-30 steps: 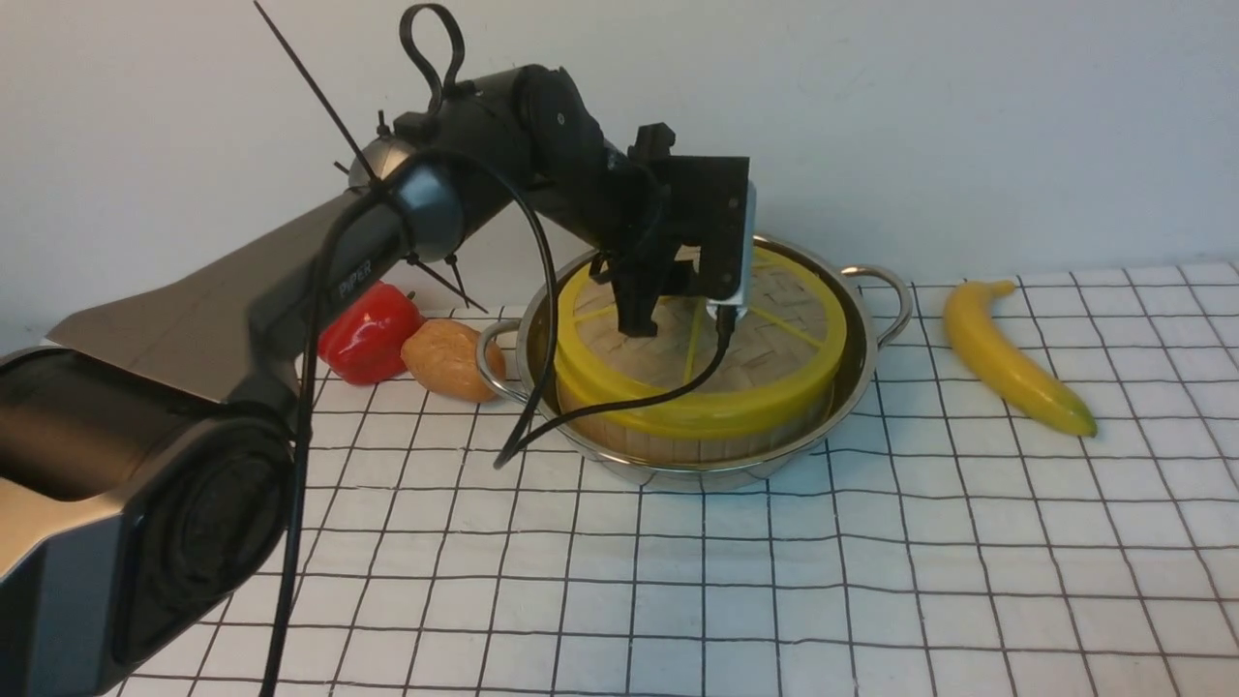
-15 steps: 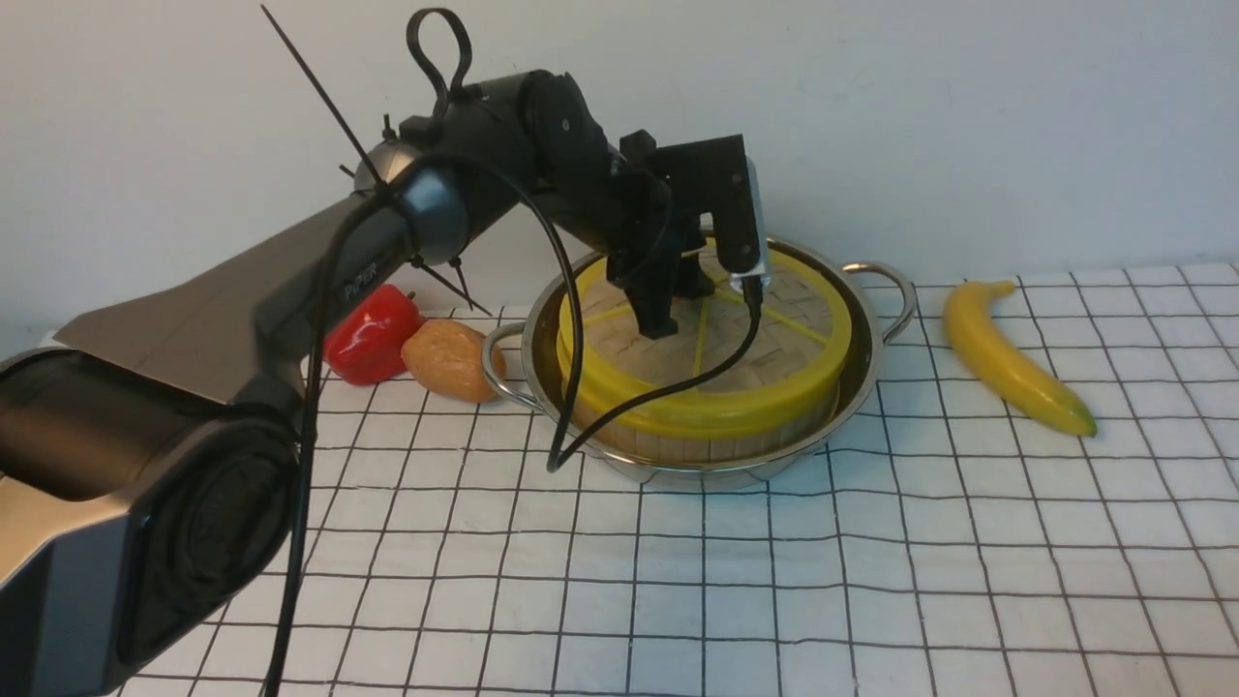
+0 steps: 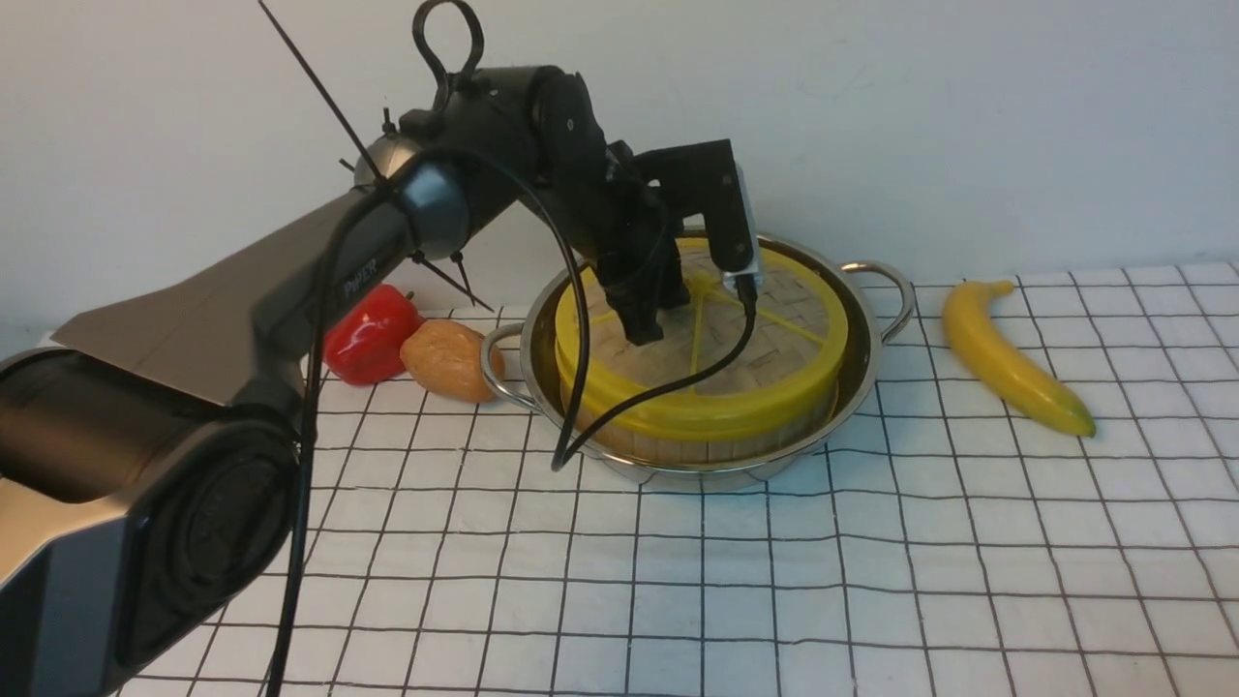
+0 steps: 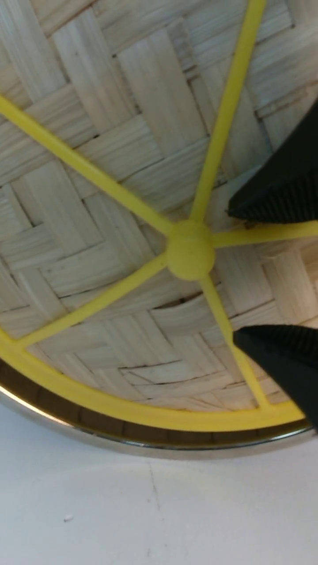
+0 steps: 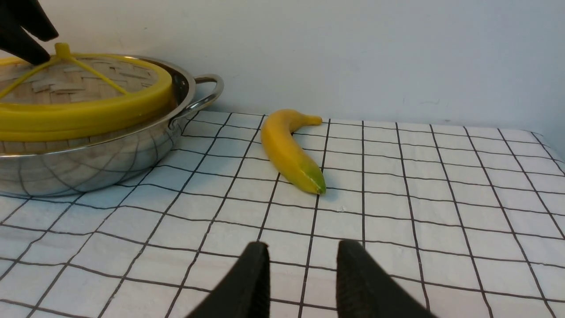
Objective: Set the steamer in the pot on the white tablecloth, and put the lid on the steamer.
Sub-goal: 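Place the yellow bamboo steamer lid onto the steamer in the pot with the left gripper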
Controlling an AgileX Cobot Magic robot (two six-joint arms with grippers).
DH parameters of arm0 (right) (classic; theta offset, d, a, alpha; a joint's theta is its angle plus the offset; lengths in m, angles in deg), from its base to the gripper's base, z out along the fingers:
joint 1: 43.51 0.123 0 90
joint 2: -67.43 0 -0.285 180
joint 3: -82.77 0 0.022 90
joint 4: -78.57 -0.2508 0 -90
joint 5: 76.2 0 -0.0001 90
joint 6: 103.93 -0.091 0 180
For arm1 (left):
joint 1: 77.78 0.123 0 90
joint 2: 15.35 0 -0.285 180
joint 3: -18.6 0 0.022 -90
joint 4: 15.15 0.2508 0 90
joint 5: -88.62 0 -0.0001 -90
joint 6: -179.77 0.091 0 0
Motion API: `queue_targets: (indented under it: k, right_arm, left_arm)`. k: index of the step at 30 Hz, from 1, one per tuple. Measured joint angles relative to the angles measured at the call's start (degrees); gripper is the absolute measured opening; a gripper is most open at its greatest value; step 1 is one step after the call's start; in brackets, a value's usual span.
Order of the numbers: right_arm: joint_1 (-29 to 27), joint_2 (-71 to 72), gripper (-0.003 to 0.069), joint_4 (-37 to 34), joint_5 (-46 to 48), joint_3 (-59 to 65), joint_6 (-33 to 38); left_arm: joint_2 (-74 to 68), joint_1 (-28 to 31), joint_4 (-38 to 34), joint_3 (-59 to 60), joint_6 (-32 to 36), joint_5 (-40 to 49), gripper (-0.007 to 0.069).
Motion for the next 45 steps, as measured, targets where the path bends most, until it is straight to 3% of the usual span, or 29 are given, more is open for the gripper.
queue_targets:
  k: [4, 16, 34, 45]
  right_arm:
    - [0.00, 0.00, 0.0240, 0.00, 0.00, 0.00, 0.00]
    - [0.00, 0.00, 0.0240, 0.00, 0.00, 0.00, 0.00]
    - [0.00, 0.00, 0.0240, 0.00, 0.00, 0.00, 0.00]
    - [0.00, 0.00, 0.0240, 0.00, 0.00, 0.00, 0.00]
  left_arm:
    - [0.11, 0.26, 3.71, -0.21, -2.65, 2.41, 0.0316]
    - [0.49, 3.21, 3.77, -0.32, -7.92, 6.29, 0.0316]
    - [0.95, 4.06, -2.37, -0.40, -5.88, 4.14, 0.0316]
    - [1.77, 4.00, -4.16, -7.53, -7.82, 9.67, 0.0316]
